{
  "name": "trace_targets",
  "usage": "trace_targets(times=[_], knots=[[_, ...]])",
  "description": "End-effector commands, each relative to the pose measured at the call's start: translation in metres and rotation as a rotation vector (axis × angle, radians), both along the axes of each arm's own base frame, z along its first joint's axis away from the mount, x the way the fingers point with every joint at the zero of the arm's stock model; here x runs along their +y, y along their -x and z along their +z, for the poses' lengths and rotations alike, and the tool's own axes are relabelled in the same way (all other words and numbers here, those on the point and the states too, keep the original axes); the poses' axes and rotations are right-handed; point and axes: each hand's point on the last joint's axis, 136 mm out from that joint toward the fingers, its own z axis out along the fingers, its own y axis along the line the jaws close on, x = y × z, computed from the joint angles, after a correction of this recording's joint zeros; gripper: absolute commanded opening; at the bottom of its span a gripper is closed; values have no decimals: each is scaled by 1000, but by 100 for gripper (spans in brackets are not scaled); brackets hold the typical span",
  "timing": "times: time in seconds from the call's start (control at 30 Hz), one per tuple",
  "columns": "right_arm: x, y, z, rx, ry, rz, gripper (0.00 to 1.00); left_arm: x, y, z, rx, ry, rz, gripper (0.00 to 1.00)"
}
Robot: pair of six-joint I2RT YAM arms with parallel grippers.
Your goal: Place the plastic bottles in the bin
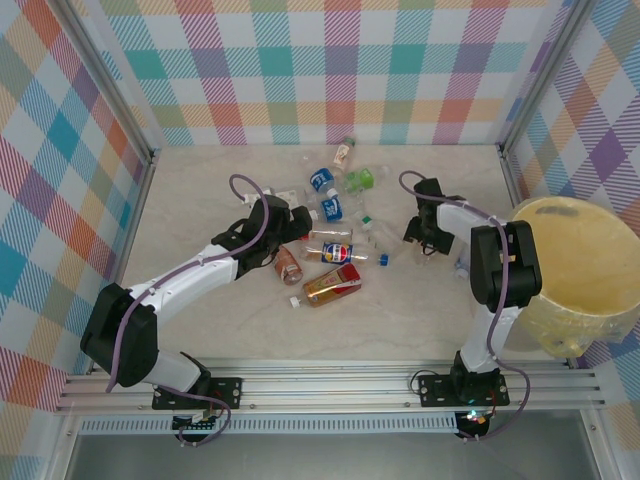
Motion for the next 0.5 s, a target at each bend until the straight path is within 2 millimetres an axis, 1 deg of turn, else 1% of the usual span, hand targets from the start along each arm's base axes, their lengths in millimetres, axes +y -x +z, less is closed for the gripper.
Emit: trace_targets(times=[0.0,0.1,0.2,0.33,0.47], knots=[[2,-3,2,-35,-12,-2,69,2,1,-2,5,-4,15,100],[0,-5,13,-75,-7,-2,64,1,1,-2,6,-5,12,100],[0,-11,31,-137,-3,13,59,0,0,-2,6,-6,11,100],[6,-17,66,-249,-23,60,52,0,0,-2,5,-6,11,100],[11,-20,109,-368,-28,105,48,0,-1,-2,5,-2,9,100]])
